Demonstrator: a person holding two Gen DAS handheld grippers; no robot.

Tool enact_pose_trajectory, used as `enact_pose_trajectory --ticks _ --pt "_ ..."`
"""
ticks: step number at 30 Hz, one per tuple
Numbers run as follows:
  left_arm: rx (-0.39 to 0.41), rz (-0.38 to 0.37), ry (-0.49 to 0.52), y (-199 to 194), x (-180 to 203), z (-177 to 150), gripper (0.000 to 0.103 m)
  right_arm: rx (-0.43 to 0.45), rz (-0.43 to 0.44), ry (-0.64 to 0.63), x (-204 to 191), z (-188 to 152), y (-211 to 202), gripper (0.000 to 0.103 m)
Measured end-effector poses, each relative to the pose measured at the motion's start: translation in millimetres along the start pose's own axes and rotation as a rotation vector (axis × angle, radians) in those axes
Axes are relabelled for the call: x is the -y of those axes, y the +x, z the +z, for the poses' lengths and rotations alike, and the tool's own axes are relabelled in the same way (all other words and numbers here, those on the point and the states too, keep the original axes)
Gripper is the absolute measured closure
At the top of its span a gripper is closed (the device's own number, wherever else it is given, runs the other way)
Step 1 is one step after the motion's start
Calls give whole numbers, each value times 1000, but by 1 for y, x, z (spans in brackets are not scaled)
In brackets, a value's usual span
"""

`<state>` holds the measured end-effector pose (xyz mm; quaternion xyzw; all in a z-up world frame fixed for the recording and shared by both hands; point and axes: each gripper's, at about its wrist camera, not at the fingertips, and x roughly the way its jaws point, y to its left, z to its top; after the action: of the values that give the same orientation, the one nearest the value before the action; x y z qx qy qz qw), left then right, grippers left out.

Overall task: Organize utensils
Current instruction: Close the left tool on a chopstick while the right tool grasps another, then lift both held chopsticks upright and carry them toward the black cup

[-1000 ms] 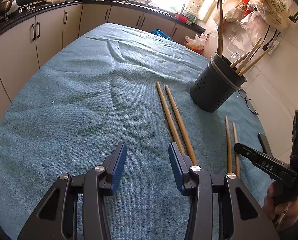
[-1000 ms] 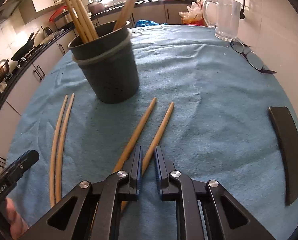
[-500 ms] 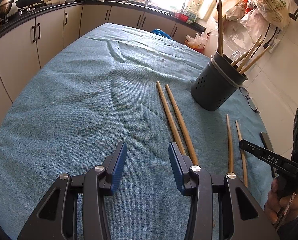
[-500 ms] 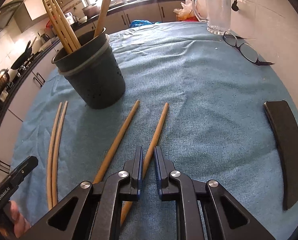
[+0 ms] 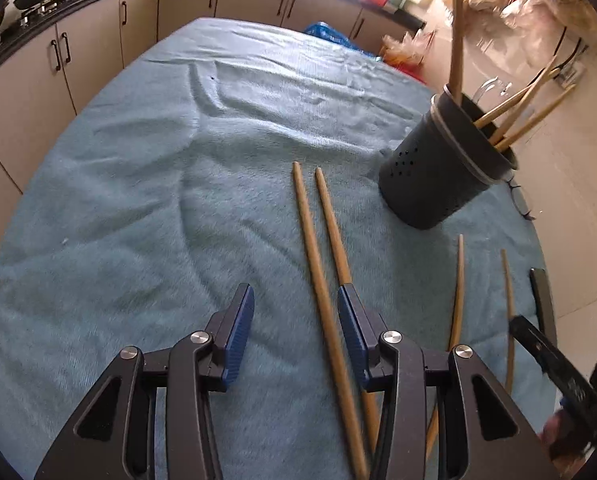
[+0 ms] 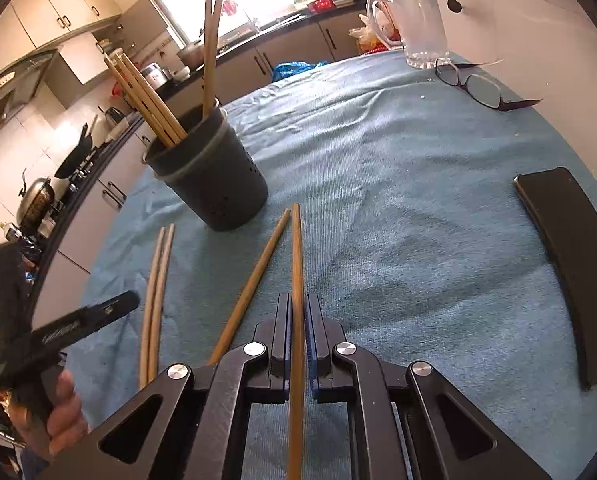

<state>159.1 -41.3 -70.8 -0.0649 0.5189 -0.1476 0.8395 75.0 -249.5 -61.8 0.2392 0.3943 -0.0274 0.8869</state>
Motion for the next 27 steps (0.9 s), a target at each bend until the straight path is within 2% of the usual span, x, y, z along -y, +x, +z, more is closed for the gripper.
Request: enact_pose_trajectory --ticks 2,6,8,12,18,27 --pt "-12 24 4 5 5 6 63 4 7 -1 1 0 -3 96" --pt "-43 128 27 15 15 19 75 9 19 -6 1 1 -6 96" --pt "-47 149 31 17 19 23 78 8 28 -4 2 1 -7 96" --pt "-28 231 54 18 24 20 93 12 36 -4 3 1 -9 96" --pt "-20 174 6 6 14 5 97 25 36 -23 -2 2 -14 96" --pt "18 142 16 0 12 -10 97 59 21 -67 -28 2 -21 96"
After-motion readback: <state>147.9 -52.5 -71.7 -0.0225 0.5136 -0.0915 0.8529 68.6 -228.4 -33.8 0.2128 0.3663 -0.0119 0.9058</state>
